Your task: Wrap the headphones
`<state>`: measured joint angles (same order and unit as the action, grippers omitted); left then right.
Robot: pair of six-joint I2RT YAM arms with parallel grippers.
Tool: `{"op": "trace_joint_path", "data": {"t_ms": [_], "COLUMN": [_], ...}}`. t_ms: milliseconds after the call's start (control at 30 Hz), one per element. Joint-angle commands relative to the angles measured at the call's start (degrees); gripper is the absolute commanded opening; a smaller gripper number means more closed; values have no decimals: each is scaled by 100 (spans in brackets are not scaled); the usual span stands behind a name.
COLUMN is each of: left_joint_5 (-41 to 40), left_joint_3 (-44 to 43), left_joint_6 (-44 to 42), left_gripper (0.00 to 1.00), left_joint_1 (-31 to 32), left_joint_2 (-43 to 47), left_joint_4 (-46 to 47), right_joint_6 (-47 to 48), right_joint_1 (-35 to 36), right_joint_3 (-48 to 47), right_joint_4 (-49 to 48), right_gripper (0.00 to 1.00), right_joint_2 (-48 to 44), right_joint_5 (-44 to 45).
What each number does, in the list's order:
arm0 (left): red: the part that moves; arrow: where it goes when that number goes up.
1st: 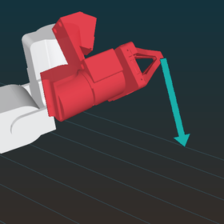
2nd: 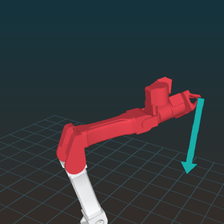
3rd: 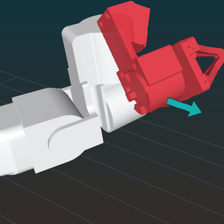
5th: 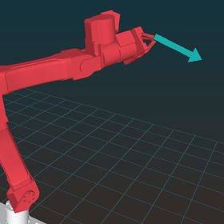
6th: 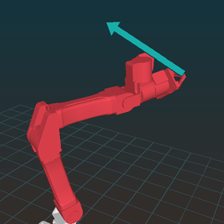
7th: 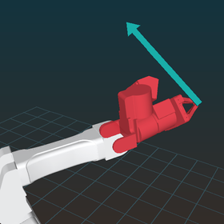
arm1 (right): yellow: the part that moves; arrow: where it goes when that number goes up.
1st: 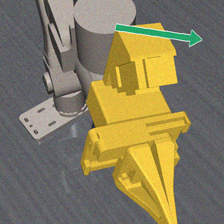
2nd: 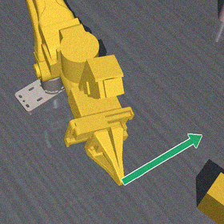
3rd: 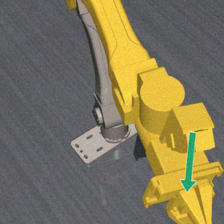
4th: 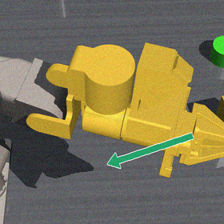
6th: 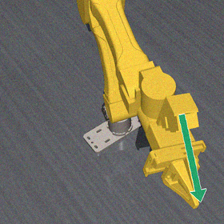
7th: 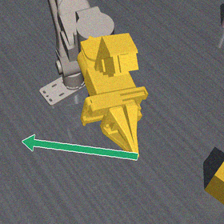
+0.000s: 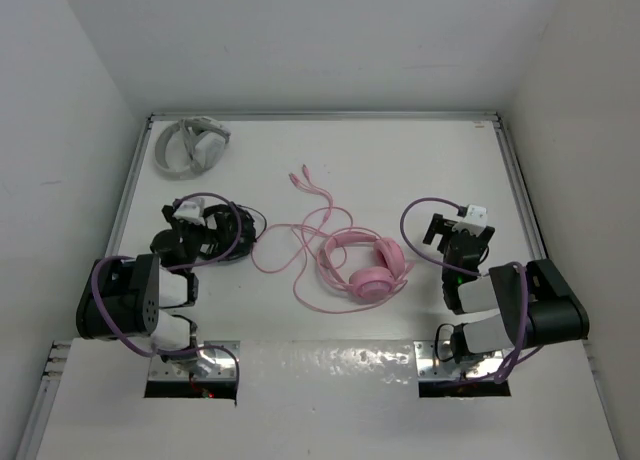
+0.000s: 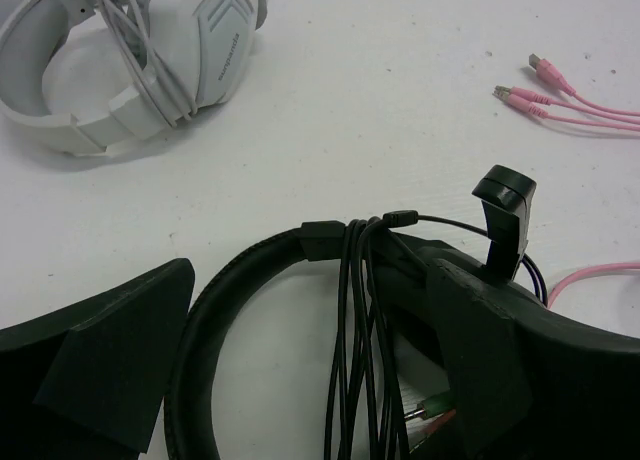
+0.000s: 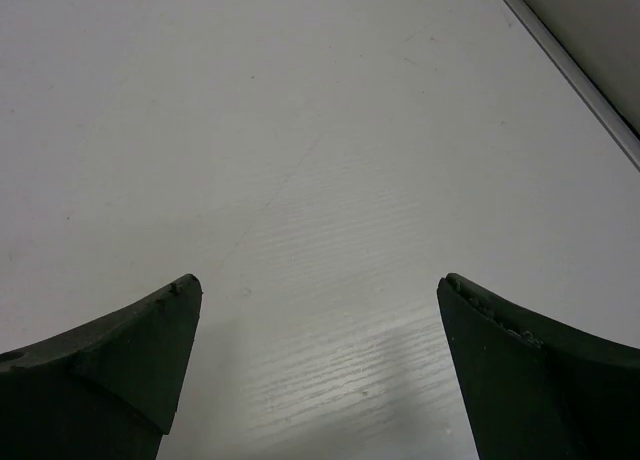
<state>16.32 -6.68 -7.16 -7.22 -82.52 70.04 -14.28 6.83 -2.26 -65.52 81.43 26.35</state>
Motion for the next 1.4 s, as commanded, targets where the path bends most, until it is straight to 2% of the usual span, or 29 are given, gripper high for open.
{"op": "trace_joint_path", "data": {"t_ms": [0,100,133,167,200,233,267,300,333,367,400,433,467,500,533,567,667,800,867,933,1033,1167,1267,1333,1367], "left_joint_5": [65,134,457,1165,1703,2213,2905,3069,3245,3316,3291,3134,2662,2440,2299,2123,1990,1780,1325,614,189,372,469,434,451], "left_joint_3": [-106,-123,-202,-298,-873,-1401,-1937,-2752,-3030,-3224,-3374,-3706,-3935,-4190,-4671,-4894,-5325,-5441,-5441,-5441,-5458,-5712,-5775,-5792,-5818], "left_joint_6": [57,65,-109,-241,-312,-1217,-1696,-1858,-1894,-1964,-2069,-2227,-2342,-2482,-2518,-2527,-2370,-2299,-2273,-2255,-2211,-1799,-1535,-1438,-1411], "left_gripper": [100,100,98,97,95,94,93,89,84,81,78,78,78,79,80,80,81,81,81,81,81,81,80,79,79], "left_joint_1": [-42,-42,-129,-165,-209,-261,-236,-218,-201,-183,-157,35,159,377,475,528,661,1020,1231,1827,2619,2972,3217,3393,3586], "left_joint_2": [17,25,43,322,533,814,1130,1220,1256,1299,1343,1405,1501,1528,1537,1546,1546,1458,1379,1248,976,283,-87,-439,-658], "left_joint_4": [317,344,300,-309,-1046,-2168,-4276,-4941,-5852,-6201,-6561,-6878,-7742,-8125,-8460,-9011,-9482,-9641,-9623,-9606,-9518,-9456,-9264,-9044,-8965], "right_joint_6": [-48,13,-30,-31,-48,-274,-581,-584,-558,-462,-487,-444,-183,-50,74,197,67,-39,-92,-127,-302,-461,-470,-435,-418], "right_joint_1": [-33,-15,-15,-15,-15,-24,-33,-24,-24,2,150,291,493,991,1213,1398,1654,1866,1962,2111,2375,2630,2692,2692,2692], "right_joint_3": [411,446,402,254,26,-385,-624,-1174,-1493,-1853,-2196,-2887,-3216,-3454,-3822,-3939,-4089,-4010,-4001,-3984,-4053,-4309,-4064,-3993,-4019], "right_joint_4": [-207,-356,-26,830,1352,1905,2972,3845,4358,4894,5404,6514,7065,7462,8101,8325,8766,8811,8802,8845,9038,9548,9339,9171,9179], "right_gripper": [99,99,99,99,99,99,99,95,93,91,99,99,99,99,99,99,99,99,99,98,93,90,90,78,59], "right_joint_2": [-57,-187,-467,-774,-1465,-1802,-2110,-2488,-2587,-2614,-2580,-2371,-2220,-2062,-1756,-1614,-1158,-778,-603,-514,-339,-249,-434,-383,-312], "right_joint_5": [-86,53,89,98,3,-68,-199,-844,-1286,-1673,-1868,-1792,-1643,-1111,-984,-1009,-1886,-2203,-2501,-2477,-2205,-2020,-1932,-1695,-1651]}}
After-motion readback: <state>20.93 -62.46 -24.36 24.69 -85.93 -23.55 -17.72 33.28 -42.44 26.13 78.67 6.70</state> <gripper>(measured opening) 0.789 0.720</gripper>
